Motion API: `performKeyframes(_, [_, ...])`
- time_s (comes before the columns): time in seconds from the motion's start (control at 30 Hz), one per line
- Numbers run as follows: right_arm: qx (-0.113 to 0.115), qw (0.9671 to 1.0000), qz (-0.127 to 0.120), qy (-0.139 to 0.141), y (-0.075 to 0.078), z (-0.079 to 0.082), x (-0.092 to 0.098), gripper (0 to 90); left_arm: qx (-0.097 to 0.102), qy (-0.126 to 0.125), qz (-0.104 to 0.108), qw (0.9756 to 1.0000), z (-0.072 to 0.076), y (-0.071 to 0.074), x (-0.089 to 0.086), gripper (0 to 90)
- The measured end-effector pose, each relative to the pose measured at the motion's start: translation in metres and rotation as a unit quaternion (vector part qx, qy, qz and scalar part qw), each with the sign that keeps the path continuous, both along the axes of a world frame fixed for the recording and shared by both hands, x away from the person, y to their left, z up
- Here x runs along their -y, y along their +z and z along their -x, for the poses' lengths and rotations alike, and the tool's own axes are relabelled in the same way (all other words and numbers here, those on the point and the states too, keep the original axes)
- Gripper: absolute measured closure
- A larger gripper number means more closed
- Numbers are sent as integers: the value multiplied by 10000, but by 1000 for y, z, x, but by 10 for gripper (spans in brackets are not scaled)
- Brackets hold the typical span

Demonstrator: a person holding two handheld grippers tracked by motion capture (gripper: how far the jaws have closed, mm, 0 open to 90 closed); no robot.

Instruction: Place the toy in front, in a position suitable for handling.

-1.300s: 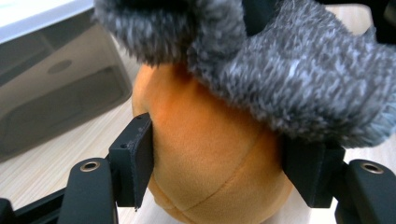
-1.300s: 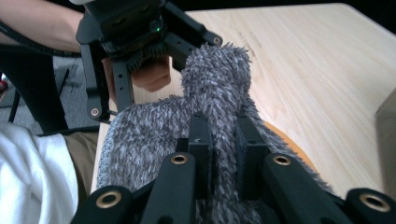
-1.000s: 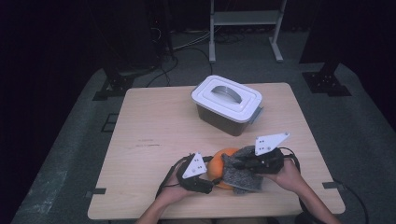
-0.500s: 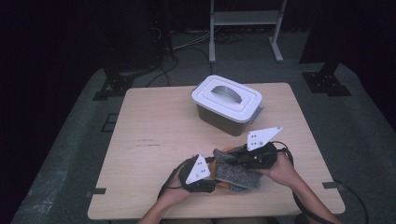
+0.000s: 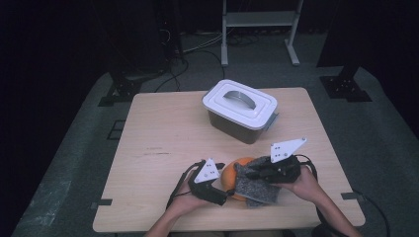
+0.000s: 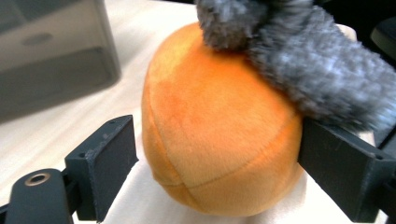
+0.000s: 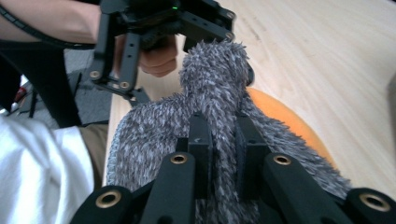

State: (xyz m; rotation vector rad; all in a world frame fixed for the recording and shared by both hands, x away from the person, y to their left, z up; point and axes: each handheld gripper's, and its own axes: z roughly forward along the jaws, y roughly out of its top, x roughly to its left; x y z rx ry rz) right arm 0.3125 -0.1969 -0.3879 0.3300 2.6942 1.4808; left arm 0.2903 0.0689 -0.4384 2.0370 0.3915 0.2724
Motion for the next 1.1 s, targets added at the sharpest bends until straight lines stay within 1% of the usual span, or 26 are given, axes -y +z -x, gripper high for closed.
performKeyframes(0.03, [15, 10000, 30, 16, 0, 1, -1, 792, 113, -30, -6, 9999, 2, 0, 0, 200])
performKeyframes(0.07, [43, 10000, 71, -3, 2, 2, -2, 792, 295, -24, -68, 9995, 5, 1, 1, 241])
performKeyframes(0.1, [98, 9999, 52, -27, 4, 4, -4, 791, 444, -21, -80, 9990, 8, 2, 2, 297])
performKeyframes(0.13, [154, 9999, 14, -51, 7, 5, -5, 791, 561, -27, -75, 9984, 10, 4, 3, 321])
performKeyframes(0.17, [221, 9997, -18, -47, 10, 6, -8, 792, 637, -32, -81, 9979, 12, 5, 4, 341])
performKeyframes(0.2, [279, 9996, -25, -48, 12, 6, -10, 792, 745, -61, -116, 9971, 14, 6, 5, 351])
performKeyframes(0.27, [387, 9992, -55, -13, 15, 7, -16, 793, 882, -53, -173, 9959, 16, 7, 5, 368])
performKeyframes(0.3, [410, 9992, 1, 6, 16, 6, -18, 793, 903, -48, -192, 9957, 16, 7, 3, 372])
performKeyframes(0.4, [391, 9992, 73, -19, 14, 5, -15, 794, 913, -55, -231, 9955, 15, 5, 0, 385])
performKeyframes(0.43, [392, 9992, 86, -69, 14, 4, -11, 794, 913, -57, -202, 9956, 14, 5, 0, 386])
performKeyframes(0.5, [276, 9994, 30, -219, 11, 2, -1, 794, 911, -52, -205, 9956, 14, 5, -1, 386])
performKeyframes(0.53, [264, 9993, 11, -277, 10, 0, 4, 794, 924, -70, -219, 9955, 14, 6, -2, 388])
performKeyframes(0.57, [190, 9991, -52, -382, 7, -2, 11, 794, 920, -86, -234, 9955, 15, 6, -2, 388])
performKeyframes(0.63, [56, 9988, -120, -469, 3, -3, 21, 794, 885, -102, -165, 9959, 15, 6, -2, 384])
performKeyframes(0.67, [34, 9988, -147, -470, 1, -2, 23, 794, 858, -133, -130, 9961, 15, 7, -2, 376])
performKeyframes(0.7, [22, 9988, -166, -467, -1, -1, 25, 793, 784, -142, -56, 9968, 14, 7, -2, 351])
performKeyframes(0.73, [27, 9988, -166, -463, -2, 1, 25, 794, 638, -144, 65, 9978, 11, 7, -3, 306])
performKeyframes(0.77, [-6, 9989, -163, -428, -4, 2, 26, 794, 448, -131, 144, 9988, 8, 8, -3, 246])
performKeyframes(0.8, [-71, 9991, -189, -360, -6, 3, 26, 794, 295, -122, 180, 9993, 5, 7, -2, 199])
performKeyframes(0.83, [-124, 9993, -226, -276, -7, 4, 25, 794, 196, -127, 177, 9996, 3, 6, -1, 170])
performKeyframes(0.87, [-168, 9994, -219, -208, -8, 6, 24, 794, 93, -174, 157, 9997, 2, 4, 0, 155])
performKeyframes(0.9, [-140, 9996, -185, -181, -7, 7, 23, 793, -1, -226, 156, 9996, 1, 2, 0, 157])
performKeyframes(0.93, [-107, 9997, -130, -168, -5, 9, 21, 793, -16, -255, 180, 9995, 1, 1, 0, 186])
performKeyframes(0.97, [-51, 9998, -90, -178, -2, 10, 20, 794, 66, -235, 154, 9996, 2, 1, 0, 241])
performKeyframes(1.03, [2, 9997, -140, -174, 4, 10, 16, 794, 307, -236, 80, 9992, 5, 4, 1, 322])
performKeyframes(1.1, [116, 9998, -103, -154, 11, 10, 7, 795, 550, -194, 8, 9983, 10, 7, 4, 356])
